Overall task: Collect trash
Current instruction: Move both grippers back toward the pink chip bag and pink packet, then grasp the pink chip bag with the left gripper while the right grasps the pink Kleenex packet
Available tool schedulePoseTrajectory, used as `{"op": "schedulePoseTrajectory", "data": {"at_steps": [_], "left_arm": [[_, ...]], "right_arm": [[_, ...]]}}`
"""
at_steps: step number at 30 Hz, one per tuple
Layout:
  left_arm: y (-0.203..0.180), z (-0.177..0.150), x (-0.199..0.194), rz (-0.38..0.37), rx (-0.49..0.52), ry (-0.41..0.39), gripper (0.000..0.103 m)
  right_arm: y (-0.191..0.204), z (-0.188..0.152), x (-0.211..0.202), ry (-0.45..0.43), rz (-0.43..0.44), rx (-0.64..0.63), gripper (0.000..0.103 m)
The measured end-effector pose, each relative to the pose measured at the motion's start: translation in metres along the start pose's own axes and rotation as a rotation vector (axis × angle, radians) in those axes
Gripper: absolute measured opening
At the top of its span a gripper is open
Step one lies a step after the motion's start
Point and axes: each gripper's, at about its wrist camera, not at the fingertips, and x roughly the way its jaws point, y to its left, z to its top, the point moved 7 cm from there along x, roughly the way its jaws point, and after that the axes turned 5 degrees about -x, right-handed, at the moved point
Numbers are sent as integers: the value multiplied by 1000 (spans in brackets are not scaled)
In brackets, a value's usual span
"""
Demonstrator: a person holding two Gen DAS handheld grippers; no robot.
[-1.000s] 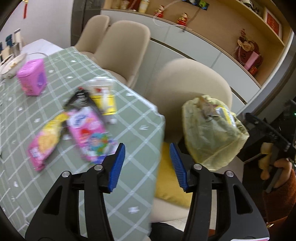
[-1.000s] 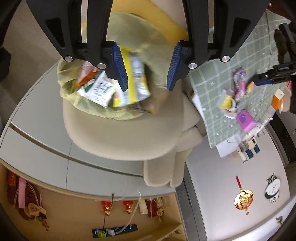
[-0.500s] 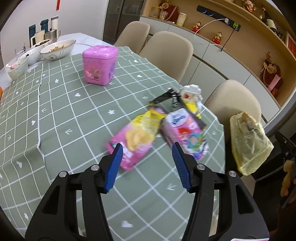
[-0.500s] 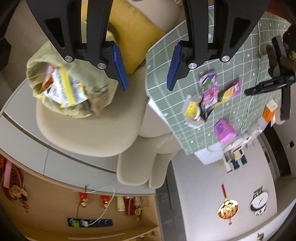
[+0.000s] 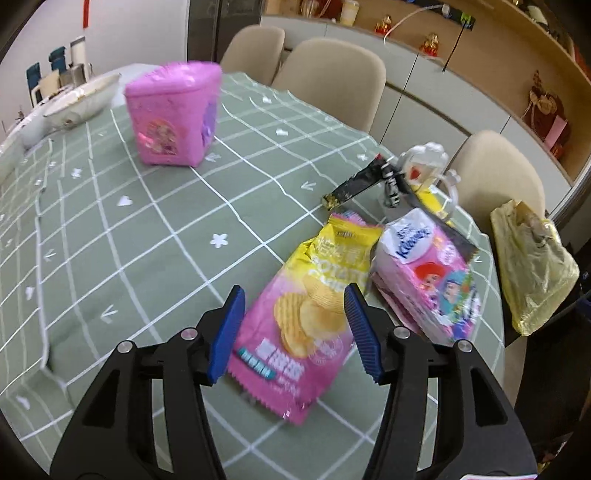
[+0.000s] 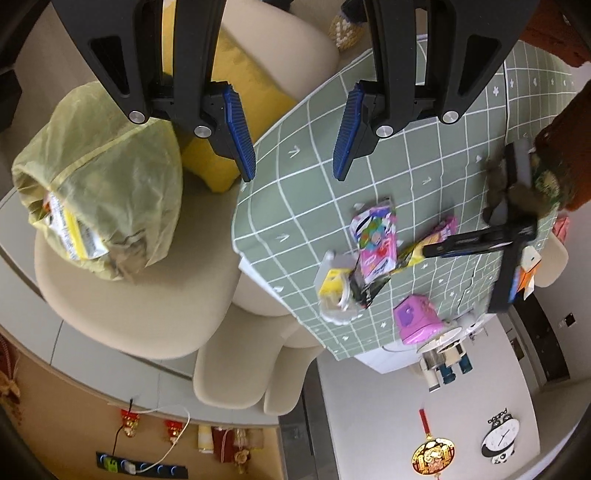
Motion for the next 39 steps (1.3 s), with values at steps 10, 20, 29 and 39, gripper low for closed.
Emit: {"op": "schedulePoseTrajectory", "data": {"at_steps": [10,20,29,39], "left_arm": [[14,-50,-28,25,-100,78,15],[53,-89,-71,68,-224,91,33],[63,-88,-92,70,-220,63,38],[64,-88,-102,34,-238,48,40]], "right_arm": [[41,8,56,41,191,-26,68],[79,60,126,19,137,-113,68],[110,44,139,76,278,-94,59],[121,31,110,26,191,-102,59]]}}
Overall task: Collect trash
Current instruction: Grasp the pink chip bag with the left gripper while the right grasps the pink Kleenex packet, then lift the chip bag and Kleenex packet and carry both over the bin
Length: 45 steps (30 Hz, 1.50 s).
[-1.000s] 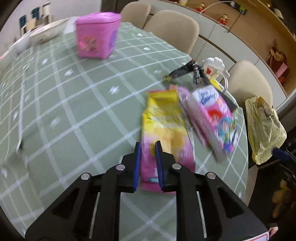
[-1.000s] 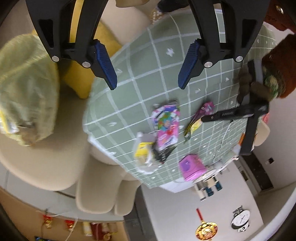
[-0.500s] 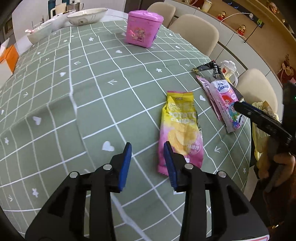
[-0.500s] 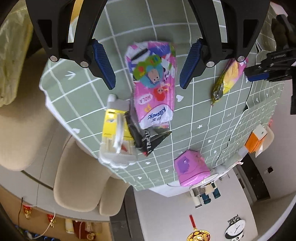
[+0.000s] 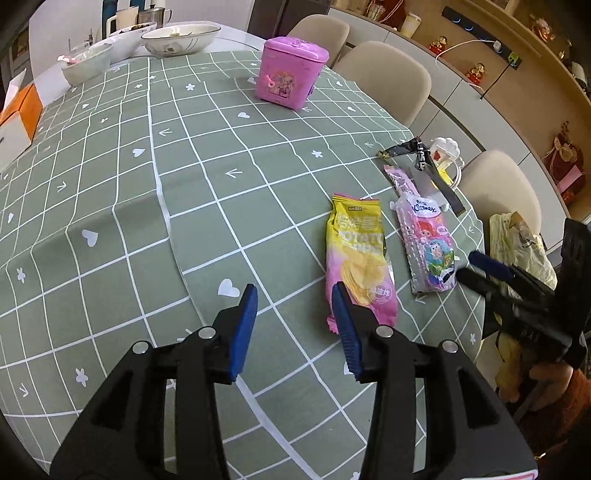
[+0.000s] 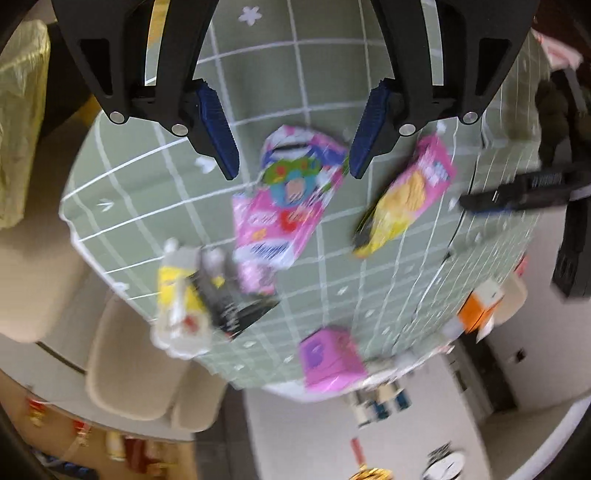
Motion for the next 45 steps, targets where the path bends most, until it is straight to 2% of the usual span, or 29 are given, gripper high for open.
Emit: {"op": "schedulePoseTrajectory", "data": {"at_steps": [5,11,14,15,18,23,29,34,42,45], "left_arm": [[2,-4,-4,-9,2,3,42],[11,-11,-9,-1,10,10,43],[17,-13,-11,-6,2,17,44],[18,-13,-10,-9,0,19,44],[16,-12,-8,-24,2,24,44],[0,-8,-3,-68,29,33,45],[-21,-4,4,-104,72,45,48],[-32,1,13,-119,70,46,49],[-38,7,31,-81,66,38,49],[-40,8,41,-40,81,36,49]], "right_arm": [[-11,17,16,-32,-46,107,59],[2,23,48,9,-107,22,58],[9,20,49,21,-119,-18,22],[12,18,47,22,-112,-26,14],[16,16,38,19,-94,-30,9],[17,20,13,-19,-91,-13,7],[9,27,-23,-76,-123,11,6],[-5,26,-44,-94,-152,31,6],[-29,14,-64,-99,-191,71,6],[-35,8,-65,-89,-193,79,6]]}}
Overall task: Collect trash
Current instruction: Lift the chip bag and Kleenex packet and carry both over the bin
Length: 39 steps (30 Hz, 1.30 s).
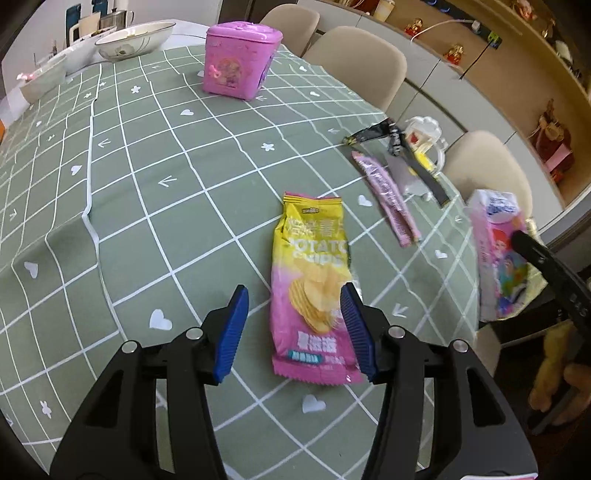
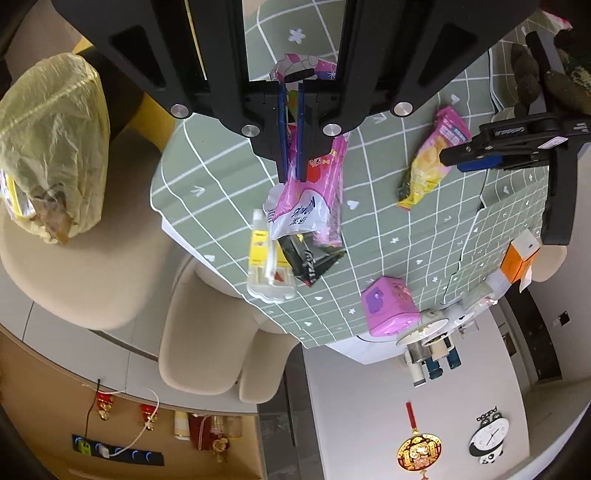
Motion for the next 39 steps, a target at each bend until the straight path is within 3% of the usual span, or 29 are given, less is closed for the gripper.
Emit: {"op": "schedulePoseTrajectory", "data": {"at_steps": [4,6,8,14,24,32,39], "left_arm": [[-2,-1,13,23,-12,20,41],[-9,-2,15,18,12,29,18],[-14,-1,11,6,25,14,8],[-54,18,-21,-39,94,-75,8],[-140,66,-81,-216,137,-213,8],[-250,89,-105,-350,280,-288,8],[-347,86,-89,-436,374,-266,8]], "right_arm": [[-5,-8,0,11,-3,1,6],[-7,-13,-1,19,-3,0,6],[-10,-14,-2,22,-3,-1,6],[-21,-4,-23,-7,-14,-13,6],[-56,43,-101,-168,-103,-66,6],[-116,59,-159,-267,-212,-60,6],[-189,54,-201,-326,-301,-24,6]]}}
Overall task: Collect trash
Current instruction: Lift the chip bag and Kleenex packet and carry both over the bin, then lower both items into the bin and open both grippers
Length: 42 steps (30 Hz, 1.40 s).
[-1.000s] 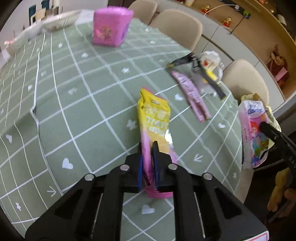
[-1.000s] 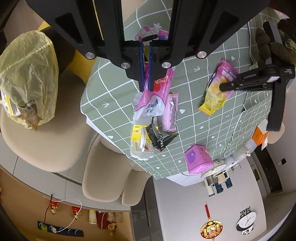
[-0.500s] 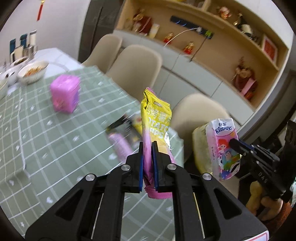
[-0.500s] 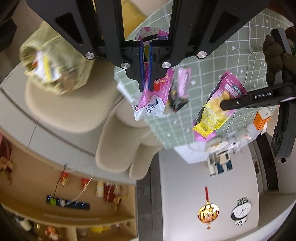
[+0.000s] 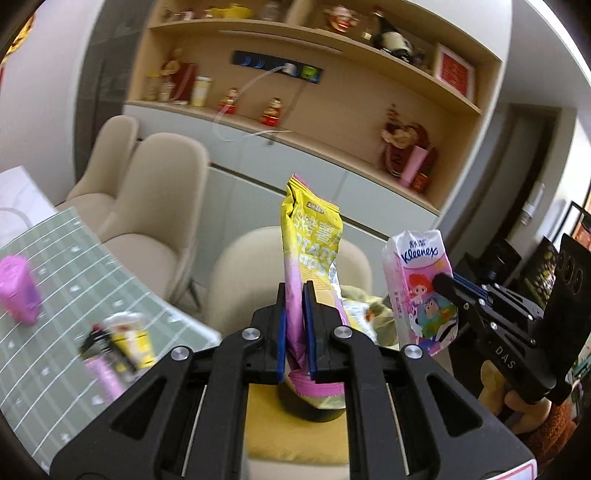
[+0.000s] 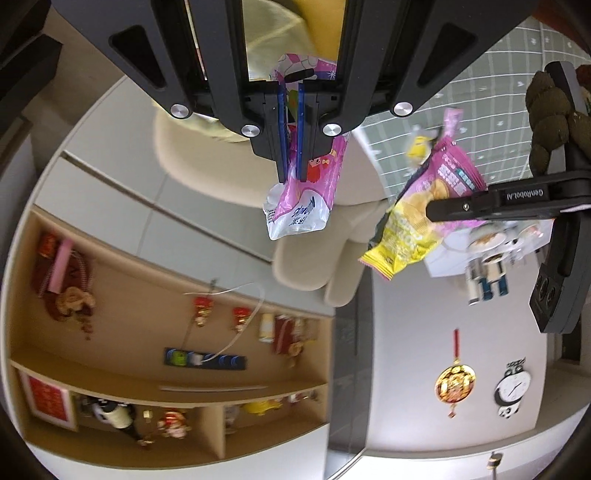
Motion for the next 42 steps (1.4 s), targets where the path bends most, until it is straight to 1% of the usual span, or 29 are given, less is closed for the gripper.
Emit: {"op": "schedulePoseTrajectory", "data": {"at_steps": [4,8,14,18,23,26,30,33,35,39,40,41,42], "left_arm": [[-33,2,27,-38,29,15,8],[-58,0,56,-68,34,37,8],[-87,-13,105,-76,47,90,8],[-100,-25,133,-83,37,134,8],[-101,-36,159,-79,17,164,8],[-91,-43,176,-65,-19,189,8],[-83,-53,194,-43,-42,230,8],[-85,-58,210,-48,-70,272,8],[-88,-60,217,-66,-90,295,8],[-101,-66,227,-80,-65,317,8],[-103,-69,230,-77,-57,326,12],[-105,-72,232,-77,-53,339,22],[-105,-73,232,-80,-53,344,29]], "right_arm": [[-44,-8,-6,-9,-44,22,6],[-85,-21,-9,-9,-75,52,6],[-142,-44,-7,8,-123,107,6],[-169,-60,-6,32,-134,157,6],[-187,-71,-1,52,-135,177,6],[-192,-78,2,58,-127,187,6],[-198,-86,9,71,-110,202,6],[-199,-87,15,74,-98,208,6],[-200,-87,18,75,-92,208,6],[-202,-88,23,79,-84,206,6],[-201,-89,24,81,-83,206,6],[-202,-90,24,82,-81,208,6],[-202,-90,25,83,-81,208,6]]}}
